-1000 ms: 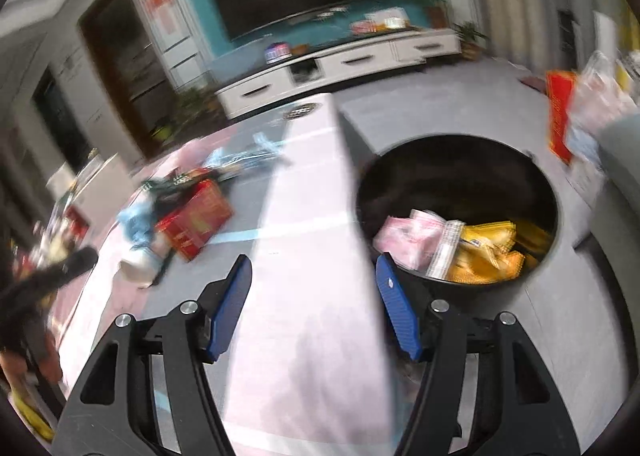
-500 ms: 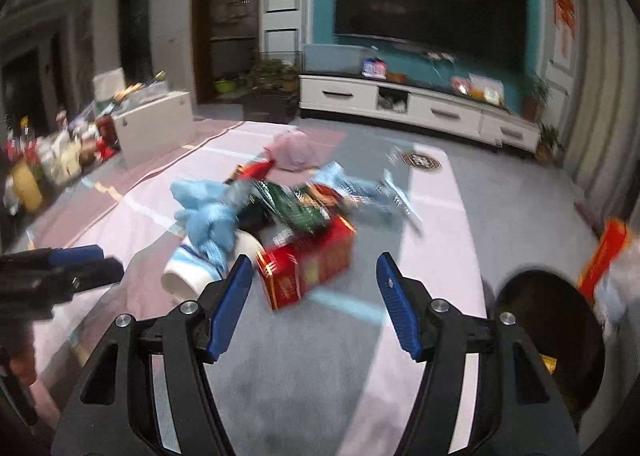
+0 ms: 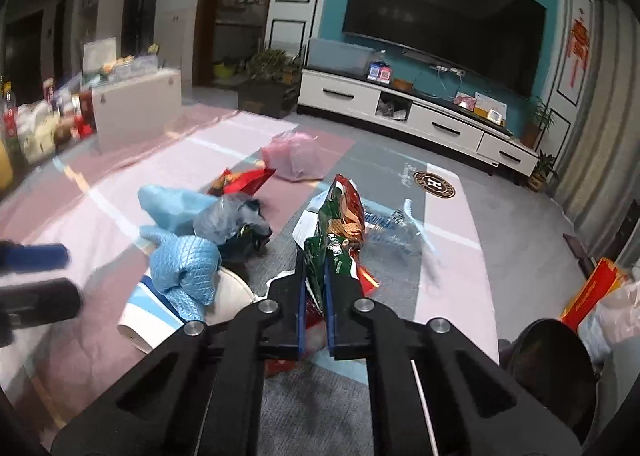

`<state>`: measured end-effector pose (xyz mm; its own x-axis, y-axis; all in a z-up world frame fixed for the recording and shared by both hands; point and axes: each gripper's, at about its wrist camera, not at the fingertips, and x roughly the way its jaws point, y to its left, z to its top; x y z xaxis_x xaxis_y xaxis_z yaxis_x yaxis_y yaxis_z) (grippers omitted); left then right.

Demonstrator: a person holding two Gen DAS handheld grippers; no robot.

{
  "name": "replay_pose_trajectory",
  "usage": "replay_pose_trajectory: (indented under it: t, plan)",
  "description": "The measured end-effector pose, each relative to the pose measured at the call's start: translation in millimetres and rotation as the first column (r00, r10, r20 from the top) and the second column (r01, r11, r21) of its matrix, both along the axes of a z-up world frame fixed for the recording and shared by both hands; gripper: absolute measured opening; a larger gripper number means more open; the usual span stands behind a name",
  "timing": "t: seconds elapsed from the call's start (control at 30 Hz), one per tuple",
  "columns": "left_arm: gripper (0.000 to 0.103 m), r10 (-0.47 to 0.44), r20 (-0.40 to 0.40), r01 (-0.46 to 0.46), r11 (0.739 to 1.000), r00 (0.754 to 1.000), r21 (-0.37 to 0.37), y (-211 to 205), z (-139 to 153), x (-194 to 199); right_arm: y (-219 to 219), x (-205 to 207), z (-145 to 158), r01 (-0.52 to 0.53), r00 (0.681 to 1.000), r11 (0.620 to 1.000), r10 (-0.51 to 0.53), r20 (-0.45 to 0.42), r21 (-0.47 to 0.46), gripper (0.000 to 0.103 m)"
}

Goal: Collect trash
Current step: 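Grasp the blue knitted cloth with the left tool while the right tool grasps the green snack bag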

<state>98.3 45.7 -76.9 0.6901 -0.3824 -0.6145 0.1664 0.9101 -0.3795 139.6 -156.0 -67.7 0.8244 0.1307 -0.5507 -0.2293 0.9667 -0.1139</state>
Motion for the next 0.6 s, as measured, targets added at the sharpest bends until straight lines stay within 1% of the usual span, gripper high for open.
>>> replay_pose_trajectory:
  t: [0.07,0.13,0.27,0.3,0.37,0.43,0.5,0.53,0.57,0.6]
  plan:
    - [0.077,-0.007,0.009,0.007,1.000,1.000,0.010,-7,2,5,-11,-8,11,0.016,0.999,0.999,-0.018,0.033,0.043,0.008]
    - [0.077,-0.015,0.014,0.015,1.000,1.000,0.024,-15,3,12,-28,-22,26,0.036,0.997,0.994,-0.044,0.070,0.108,0.008]
    - [0.076,-0.029,0.020,0.027,0.997,0.999,0.073,-36,5,28,-53,-46,40,0.055,0.992,0.985,-0.073,0.105,0.165,0.008]
    - [0.072,-0.027,0.016,0.026,0.996,0.999,0.085,-40,4,31,-60,-53,40,0.062,0.991,0.983,-0.082,0.108,0.175,0.008]
    - [0.068,-0.027,0.008,0.026,0.994,1.000,0.111,-48,0,38,-70,-62,41,0.072,0.990,0.979,-0.094,0.108,0.192,0.008]
    - [0.067,-0.020,-0.005,0.020,0.989,1.000,0.144,-55,-6,44,-82,-70,40,0.090,0.988,0.974,-0.113,0.103,0.209,0.008]
    - [0.059,-0.010,-0.020,0.013,0.987,1.000,0.163,-60,-12,50,-91,-77,39,0.104,0.986,0.968,-0.130,0.102,0.228,0.008]
    - [0.057,-0.006,-0.024,0.010,0.986,1.000,0.168,-61,-13,52,-96,-80,38,0.113,0.985,0.965,-0.139,0.100,0.236,0.008]
    - [0.052,0.001,-0.030,0.004,0.984,1.000,0.177,-62,-15,53,-98,-82,37,0.119,0.984,0.963,-0.146,0.098,0.241,0.008]
    - [0.044,0.004,-0.032,0.002,0.983,0.999,0.183,-63,-16,54,-101,-84,36,0.125,0.984,0.961,-0.153,0.095,0.248,0.008]
